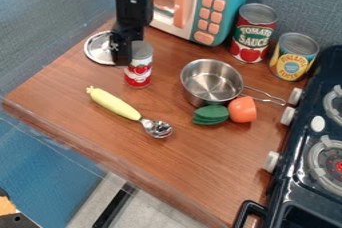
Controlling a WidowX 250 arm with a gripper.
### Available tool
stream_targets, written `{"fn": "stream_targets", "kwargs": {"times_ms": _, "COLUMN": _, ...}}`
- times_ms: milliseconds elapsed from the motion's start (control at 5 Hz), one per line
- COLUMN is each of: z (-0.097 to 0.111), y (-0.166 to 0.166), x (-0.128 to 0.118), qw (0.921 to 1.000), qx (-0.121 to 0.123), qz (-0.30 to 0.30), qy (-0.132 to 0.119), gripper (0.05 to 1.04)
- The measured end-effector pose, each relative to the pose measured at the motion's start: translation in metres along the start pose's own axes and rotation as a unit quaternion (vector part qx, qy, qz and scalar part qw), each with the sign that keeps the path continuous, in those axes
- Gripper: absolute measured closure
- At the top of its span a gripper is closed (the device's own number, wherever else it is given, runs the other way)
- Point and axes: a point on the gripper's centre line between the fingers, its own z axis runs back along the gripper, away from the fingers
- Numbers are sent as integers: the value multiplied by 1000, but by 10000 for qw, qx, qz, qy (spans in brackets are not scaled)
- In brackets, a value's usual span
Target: MOVE THE TOMATO PASTE TO THE RIGHT SIDE OF THE YELLOW SPOON
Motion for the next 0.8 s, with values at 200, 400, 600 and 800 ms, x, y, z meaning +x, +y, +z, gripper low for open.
{"fn": "stream_targets", "kwargs": {"times_ms": 200, "z": 0, "y": 0, "x": 1, "qw": 10000, "qx": 70, "qz": 44, "qy": -16, "gripper": 257}}
{"fn": "stream_targets", "kwargs": {"times_ms": 400, "z": 6, "y": -4, "x": 3, "qw": 9998, "qx": 169, "qz": -27, "qy": -98, "gripper": 257}}
{"fn": "stream_targets", "kwargs": {"times_ms": 600, "z": 39, "y": -15, "x": 5, "qw": 9966, "qx": 803, "qz": -148, "qy": -65, "gripper": 257}}
{"fn": "stream_targets", "kwargs": {"times_ms": 800, "z": 60, "y": -42, "x": 34, "qw": 9911, "qx": 1227, "qz": -501, "qy": -105, "gripper": 257}}
